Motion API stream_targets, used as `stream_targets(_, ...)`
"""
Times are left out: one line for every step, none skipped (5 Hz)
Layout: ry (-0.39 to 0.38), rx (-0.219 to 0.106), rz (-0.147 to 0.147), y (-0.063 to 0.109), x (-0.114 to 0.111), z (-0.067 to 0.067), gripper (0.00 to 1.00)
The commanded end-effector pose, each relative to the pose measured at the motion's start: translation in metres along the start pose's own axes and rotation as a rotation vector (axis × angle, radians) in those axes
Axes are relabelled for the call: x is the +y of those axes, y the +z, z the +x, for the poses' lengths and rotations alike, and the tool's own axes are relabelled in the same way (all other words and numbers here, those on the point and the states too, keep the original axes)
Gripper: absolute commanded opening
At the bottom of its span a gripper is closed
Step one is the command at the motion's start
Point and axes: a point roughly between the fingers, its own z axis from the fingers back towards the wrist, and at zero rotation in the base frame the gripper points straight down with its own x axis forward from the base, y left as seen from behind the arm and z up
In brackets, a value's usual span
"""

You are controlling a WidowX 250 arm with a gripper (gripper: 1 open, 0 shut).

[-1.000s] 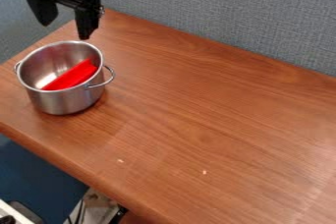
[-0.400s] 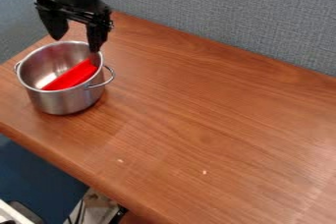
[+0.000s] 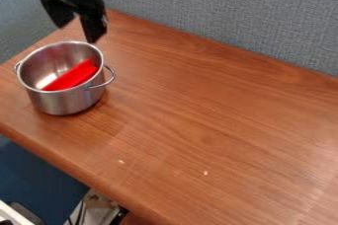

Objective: Put the red object in the metal pot

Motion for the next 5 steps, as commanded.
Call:
stream_targets(-0.027,-0.101,0.022,0.028,0.011,0.015,1.00)
stream_targets(-0.001,-0.087,0.004,0.035,0.014,0.026,1.00)
stream_targets(-0.037,-0.061,-0.029,0.035,0.006,0.031,1.00)
stream_targets(-0.098,-0.051,-0.062,0.022,-0.008,0.025,1.00)
stream_targets(-0.126,-0.026,-0.086,0.014,-0.021,0.018,1.00)
